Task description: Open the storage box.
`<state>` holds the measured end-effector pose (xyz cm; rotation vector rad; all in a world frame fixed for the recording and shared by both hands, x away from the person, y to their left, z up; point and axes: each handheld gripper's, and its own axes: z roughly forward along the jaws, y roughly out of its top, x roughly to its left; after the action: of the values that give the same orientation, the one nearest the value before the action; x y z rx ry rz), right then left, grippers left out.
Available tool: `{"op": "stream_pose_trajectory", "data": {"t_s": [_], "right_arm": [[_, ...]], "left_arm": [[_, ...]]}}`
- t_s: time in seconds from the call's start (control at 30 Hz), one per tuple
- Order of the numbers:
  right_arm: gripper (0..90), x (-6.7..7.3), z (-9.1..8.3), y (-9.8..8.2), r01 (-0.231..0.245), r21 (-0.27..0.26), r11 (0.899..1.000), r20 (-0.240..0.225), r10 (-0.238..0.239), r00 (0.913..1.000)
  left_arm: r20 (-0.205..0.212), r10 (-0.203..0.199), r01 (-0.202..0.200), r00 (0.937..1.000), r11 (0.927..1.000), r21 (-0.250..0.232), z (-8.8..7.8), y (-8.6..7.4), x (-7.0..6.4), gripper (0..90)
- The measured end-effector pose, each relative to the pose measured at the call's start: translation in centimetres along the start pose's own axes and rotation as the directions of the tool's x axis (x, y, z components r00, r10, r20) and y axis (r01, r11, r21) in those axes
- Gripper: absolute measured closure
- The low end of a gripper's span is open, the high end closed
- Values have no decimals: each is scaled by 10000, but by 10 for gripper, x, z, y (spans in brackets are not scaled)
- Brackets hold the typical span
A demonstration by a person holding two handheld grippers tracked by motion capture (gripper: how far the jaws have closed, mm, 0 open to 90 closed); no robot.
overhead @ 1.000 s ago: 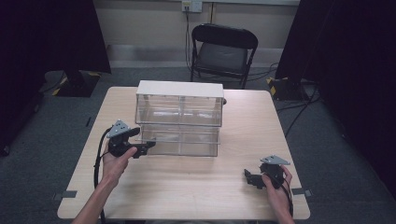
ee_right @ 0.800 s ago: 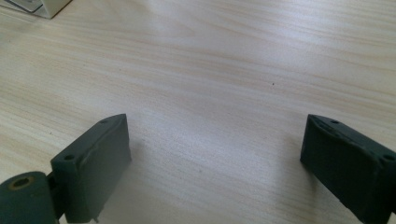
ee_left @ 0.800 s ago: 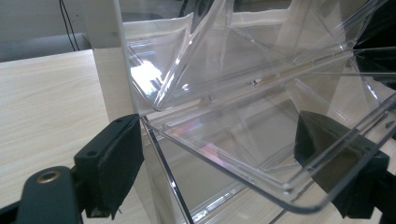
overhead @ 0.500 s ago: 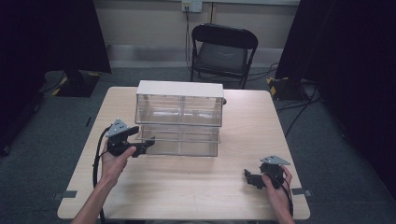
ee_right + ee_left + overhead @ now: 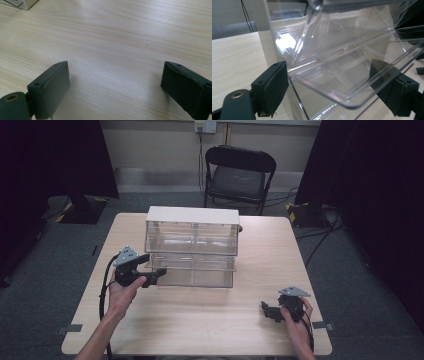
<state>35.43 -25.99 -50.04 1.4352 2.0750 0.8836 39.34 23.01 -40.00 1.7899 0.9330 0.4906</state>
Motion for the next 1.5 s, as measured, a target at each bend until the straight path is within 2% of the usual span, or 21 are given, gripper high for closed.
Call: {"op": "stream_pose_trajectory", "data": {"t_s": [0.3, 0.43, 0.6, 0.7, 1.1, 1.23, 1.33, 1.4, 1.5], "right_arm": [[76, 0, 0, 0, 19, -4, 10000, 0, -19, 10000], [76, 0, 0, 0, 18, -1, 10000, -5, -18, 10000], [76, 0, 0, 0, 45, -8, 10000, -20, -45, 10000], [76, 0, 0, 0, 42, -6, 10000, -25, -42, 10000], [76, 0, 0, 0, 41, -7, 10000, -24, -41, 10000], [76, 0, 0, 0, 43, -8, 10000, -21, -43, 10000], [76, 0, 0, 0, 44, -9, 10000, -21, -44, 10000], [76, 0, 0, 0, 43, -10, 10000, -20, -43, 10000], [76, 0, 0, 0, 42, -8, 10000, -22, -42, 10000]], "left_arm": [[-72, -114, 113, 9999, 9999, -82, 0, 2, 2, 155], [-4, -335, 335, 9994, 9989, -315, -2, 5, 4, 155], [-5, 84, -84, 10000, 9998, -169, -1, 9, 1, 156], [-45, 151, -151, 9999, 9998, -90, 0, 11, -1, 151], [-33, -31, 30, 10000, 9995, -310, -1, 15, 0, 153], [-15, 22, -23, 10000, 9993, -362, -1, 22, 0, 110], [-189, 204, -210, 9996, 9993, -324, 0, 24, -3, 97], [-219, 127, -134, 9997, 9993, -350, 0, 23, -3, 98], [-58, -238, 235, 9997, 9985, -494, 1, 20, -2, 95]]}}
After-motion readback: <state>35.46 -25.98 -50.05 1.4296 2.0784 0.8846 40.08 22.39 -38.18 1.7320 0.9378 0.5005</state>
